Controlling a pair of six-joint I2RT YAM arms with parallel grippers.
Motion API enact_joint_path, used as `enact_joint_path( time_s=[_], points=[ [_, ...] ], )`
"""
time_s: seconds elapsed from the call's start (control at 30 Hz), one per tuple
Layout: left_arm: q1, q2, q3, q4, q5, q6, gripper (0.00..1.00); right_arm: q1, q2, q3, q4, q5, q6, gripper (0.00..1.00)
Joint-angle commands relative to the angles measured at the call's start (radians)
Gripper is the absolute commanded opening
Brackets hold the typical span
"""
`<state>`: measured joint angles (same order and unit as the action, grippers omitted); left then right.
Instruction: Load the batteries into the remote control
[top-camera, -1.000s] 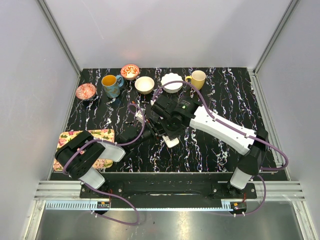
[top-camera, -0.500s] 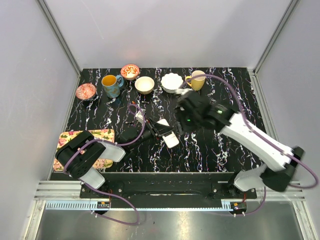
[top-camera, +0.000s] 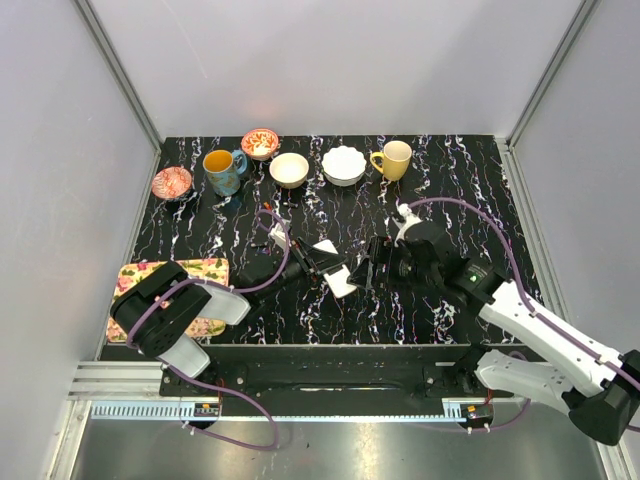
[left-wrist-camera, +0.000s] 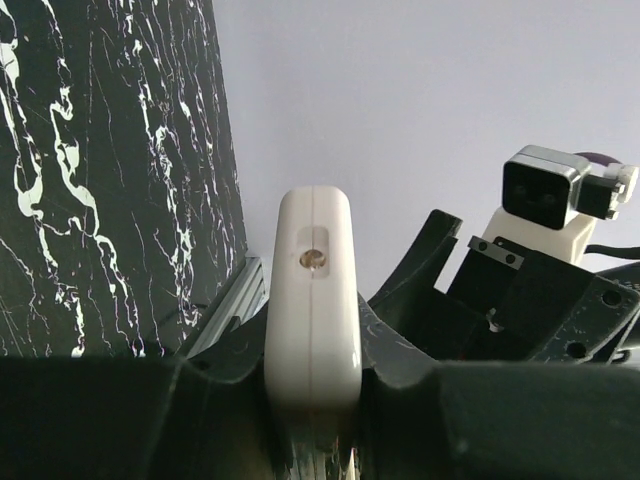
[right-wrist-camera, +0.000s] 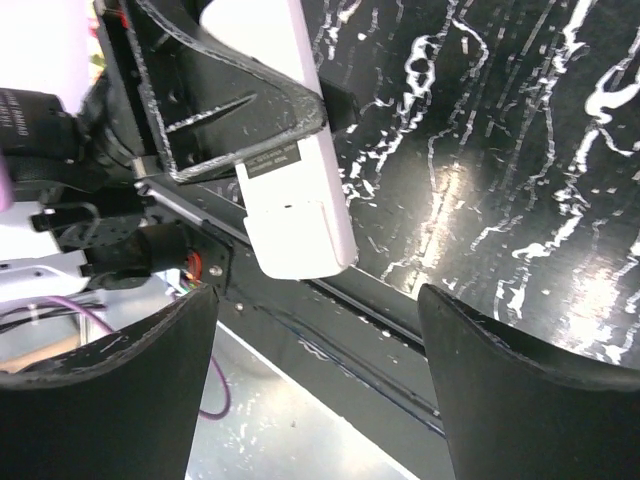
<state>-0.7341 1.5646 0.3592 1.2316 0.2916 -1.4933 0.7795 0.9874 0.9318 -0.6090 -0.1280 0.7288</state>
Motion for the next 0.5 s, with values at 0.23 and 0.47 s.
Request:
enact_joint_path(
  time_s=[0.23,0.47],
  points=[
    [-0.002,-0.067,0.020,0.269,0.047,-0.022,0.00,-0.045,-0.046,-0.151,0.402,-0.248,0.130,0.85],
    [-0.004,-0.097,0.021,0.263,0.055,-0.021,0.00,-0.048,-0.013,-0.171,0.405,-0.245,0.100,0.84]
  ],
)
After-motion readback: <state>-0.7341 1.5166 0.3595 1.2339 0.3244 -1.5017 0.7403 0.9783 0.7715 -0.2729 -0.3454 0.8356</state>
